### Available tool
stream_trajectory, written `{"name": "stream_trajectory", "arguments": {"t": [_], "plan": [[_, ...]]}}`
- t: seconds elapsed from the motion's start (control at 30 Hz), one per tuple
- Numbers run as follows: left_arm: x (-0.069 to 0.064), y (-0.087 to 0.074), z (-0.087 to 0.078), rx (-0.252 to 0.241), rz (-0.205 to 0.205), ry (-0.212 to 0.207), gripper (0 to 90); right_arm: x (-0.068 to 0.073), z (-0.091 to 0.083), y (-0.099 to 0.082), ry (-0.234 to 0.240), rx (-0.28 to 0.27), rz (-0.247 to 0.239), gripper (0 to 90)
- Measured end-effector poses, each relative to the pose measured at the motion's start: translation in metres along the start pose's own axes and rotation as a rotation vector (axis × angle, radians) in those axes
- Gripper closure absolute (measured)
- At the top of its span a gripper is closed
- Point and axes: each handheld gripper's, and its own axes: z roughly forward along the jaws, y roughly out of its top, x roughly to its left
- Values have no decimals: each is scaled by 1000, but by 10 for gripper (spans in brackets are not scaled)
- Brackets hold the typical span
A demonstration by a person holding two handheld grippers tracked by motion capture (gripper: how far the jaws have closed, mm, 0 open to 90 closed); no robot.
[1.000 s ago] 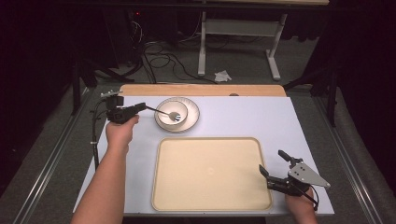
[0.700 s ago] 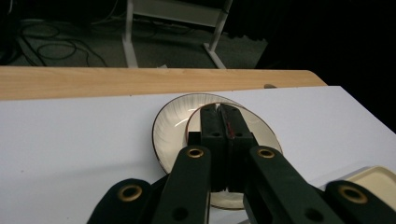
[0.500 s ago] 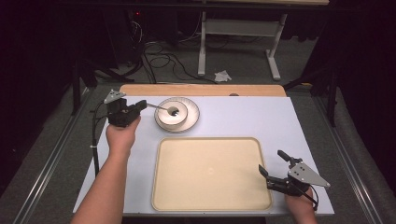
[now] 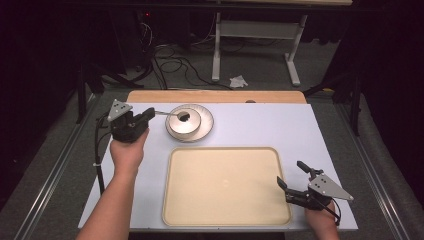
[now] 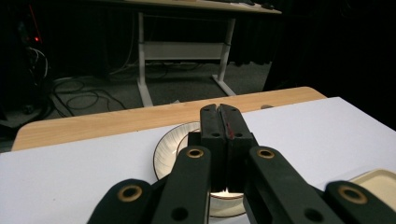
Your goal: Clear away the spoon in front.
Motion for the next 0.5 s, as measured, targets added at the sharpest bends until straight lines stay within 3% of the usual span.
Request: {"name": "stream_trajectory", "arguments": {"t": [0.23, 0.5], "plan": [[0, -6, -22, -27, 2, 17, 895, 2, 0, 1, 7, 0, -3, 154], [0, -13, -45, -60, -4, 4, 895, 3, 1, 1, -3, 7, -1, 154]]}}
